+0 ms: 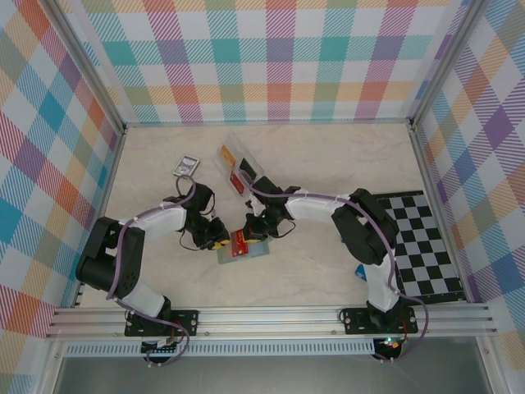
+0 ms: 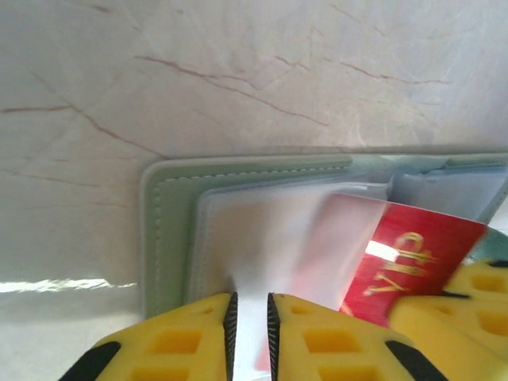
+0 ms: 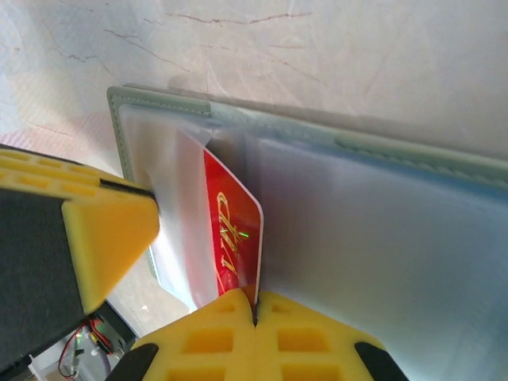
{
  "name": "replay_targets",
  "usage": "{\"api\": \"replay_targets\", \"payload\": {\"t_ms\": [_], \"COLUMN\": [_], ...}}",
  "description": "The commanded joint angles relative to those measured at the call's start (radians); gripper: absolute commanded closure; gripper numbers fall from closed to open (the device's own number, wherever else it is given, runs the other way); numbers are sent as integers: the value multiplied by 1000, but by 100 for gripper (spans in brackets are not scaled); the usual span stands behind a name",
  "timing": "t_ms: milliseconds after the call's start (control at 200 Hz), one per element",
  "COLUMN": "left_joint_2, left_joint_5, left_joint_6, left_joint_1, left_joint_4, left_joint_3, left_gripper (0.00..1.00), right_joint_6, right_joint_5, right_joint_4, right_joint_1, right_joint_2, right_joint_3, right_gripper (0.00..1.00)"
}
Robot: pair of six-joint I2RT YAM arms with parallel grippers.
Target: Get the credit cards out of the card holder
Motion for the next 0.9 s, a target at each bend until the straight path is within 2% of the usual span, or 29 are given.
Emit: {"api": "replay_targets", "payload": {"t_ms": [0,215,400,510,665,895], "left_joint_2": [-43,-129,-201,-229,-238,-244], "left_joint_5": [-54,-29,28,113,231,367], "left_joint_6": [26,4,-34,-64,-110,-222], "left_joint_1": [-3,-2,5,11,11,11], "left_joint_4": [-98,-105,-50,14,113,337], "left_joint_3": [43,99,103,104,100,56], "left_gripper": [74,54,25,13,9,11], "right_joint_6": [-33,-52,-35,-27,8,138], "right_joint_5": [94,63,-18,-91,-220,-391], "right_joint_4": [-81,-54,4,43,117,325], "right_joint_1": [-18,-41,-93,-130,-187,-233], "right_joint_2": [-54,-158,-261,-304,-325,-328], "right_joint_3": [-42,-93,-114,-114,-119,-160], "right_gripper": [99,100,100,100,100,100]}}
